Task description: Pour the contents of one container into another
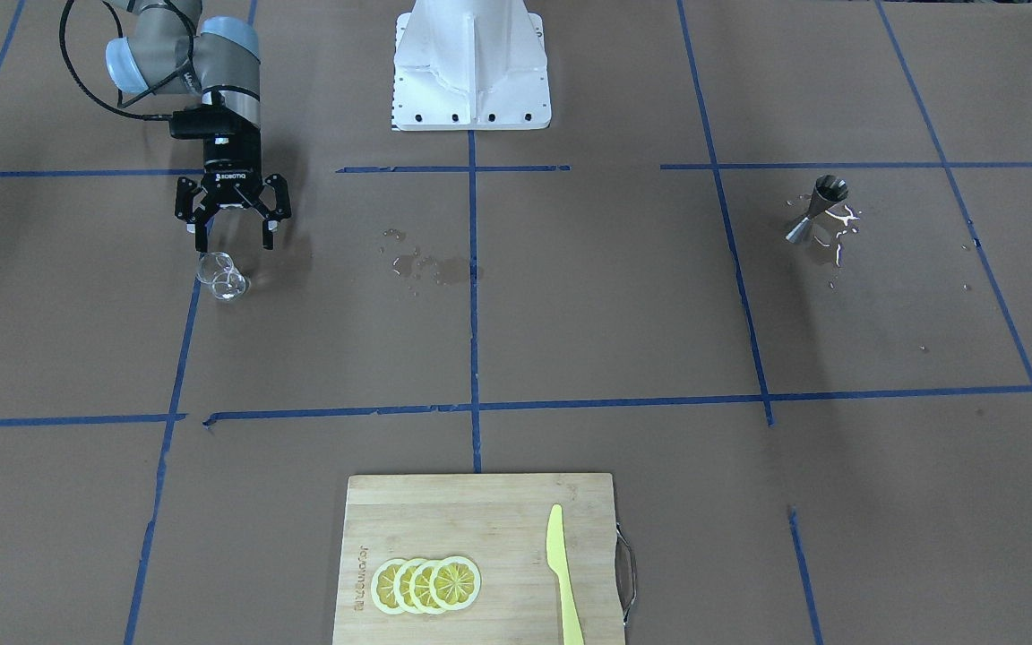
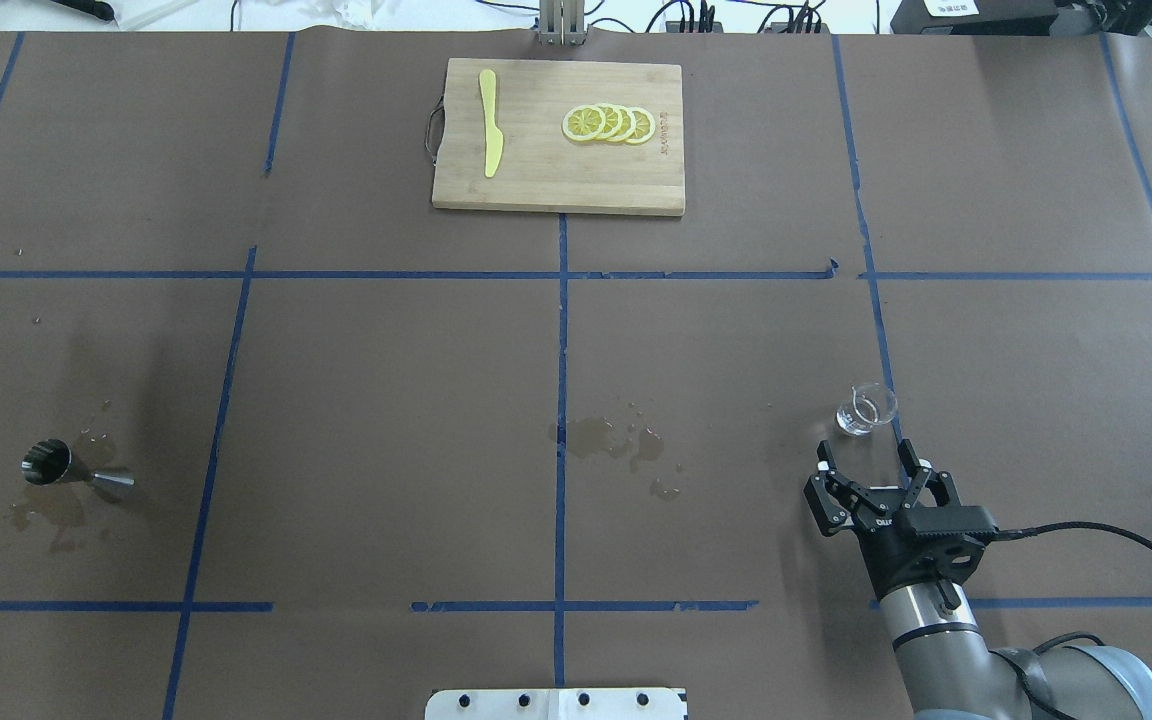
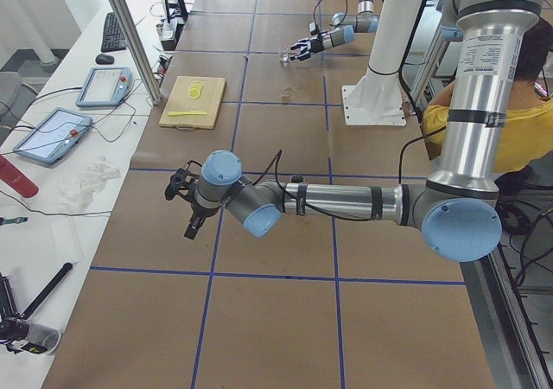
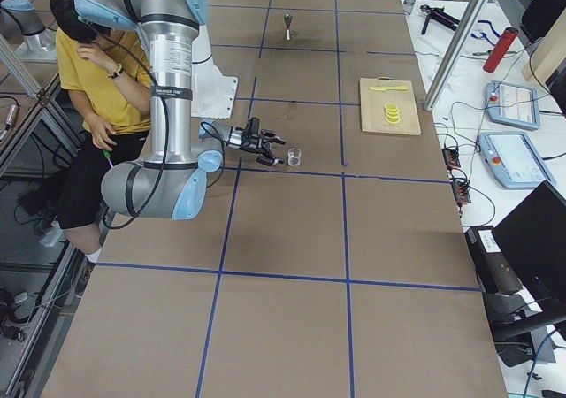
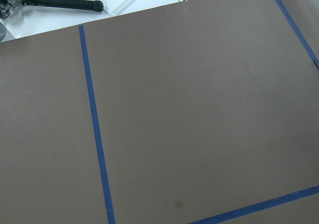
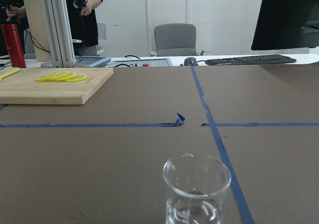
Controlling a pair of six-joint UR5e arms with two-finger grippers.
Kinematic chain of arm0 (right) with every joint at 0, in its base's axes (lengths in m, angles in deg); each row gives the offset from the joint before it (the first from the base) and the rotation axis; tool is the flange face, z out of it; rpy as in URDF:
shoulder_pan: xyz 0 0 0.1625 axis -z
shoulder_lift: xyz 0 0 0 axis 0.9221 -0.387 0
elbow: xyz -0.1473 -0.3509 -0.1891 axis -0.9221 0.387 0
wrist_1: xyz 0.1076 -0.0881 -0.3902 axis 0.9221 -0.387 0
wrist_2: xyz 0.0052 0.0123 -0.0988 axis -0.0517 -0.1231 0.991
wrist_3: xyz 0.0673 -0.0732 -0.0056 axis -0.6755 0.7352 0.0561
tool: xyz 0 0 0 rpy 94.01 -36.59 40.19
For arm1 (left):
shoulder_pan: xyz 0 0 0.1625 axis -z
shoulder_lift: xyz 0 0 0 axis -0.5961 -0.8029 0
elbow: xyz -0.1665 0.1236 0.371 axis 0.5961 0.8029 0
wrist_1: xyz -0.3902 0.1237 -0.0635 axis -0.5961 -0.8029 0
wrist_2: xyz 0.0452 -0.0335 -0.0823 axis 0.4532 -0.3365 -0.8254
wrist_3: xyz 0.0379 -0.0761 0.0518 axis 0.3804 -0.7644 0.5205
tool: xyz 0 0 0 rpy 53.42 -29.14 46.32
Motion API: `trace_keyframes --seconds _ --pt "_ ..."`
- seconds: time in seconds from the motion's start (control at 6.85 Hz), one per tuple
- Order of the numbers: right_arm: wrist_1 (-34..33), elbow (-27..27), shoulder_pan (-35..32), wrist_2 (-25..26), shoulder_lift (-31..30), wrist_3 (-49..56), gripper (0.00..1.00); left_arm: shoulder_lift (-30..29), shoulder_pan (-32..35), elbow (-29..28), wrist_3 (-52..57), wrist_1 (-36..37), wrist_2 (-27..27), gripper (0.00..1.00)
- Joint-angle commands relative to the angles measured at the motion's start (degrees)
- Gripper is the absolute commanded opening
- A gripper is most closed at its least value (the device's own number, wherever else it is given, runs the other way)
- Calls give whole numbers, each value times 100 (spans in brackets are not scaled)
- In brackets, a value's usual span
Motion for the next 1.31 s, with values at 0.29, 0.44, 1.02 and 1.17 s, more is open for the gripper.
trace_keyframes --seconds 0.29,0.44,1.02,1.17 --pt "994 -466 267 -16 -1600 26 100 0 0 51 -20 0 -78 100" --pt "1515 -439 250 -217 -1971 183 100 9 0 51 -11 0 -70 100" --pt "3959 569 -1491 -2477 -1897 2682 100 193 9 42 51 0 -61 100" --pt "3964 572 -2430 -3731 -1817 3290 100 507 18 138 68 0 -52 100"
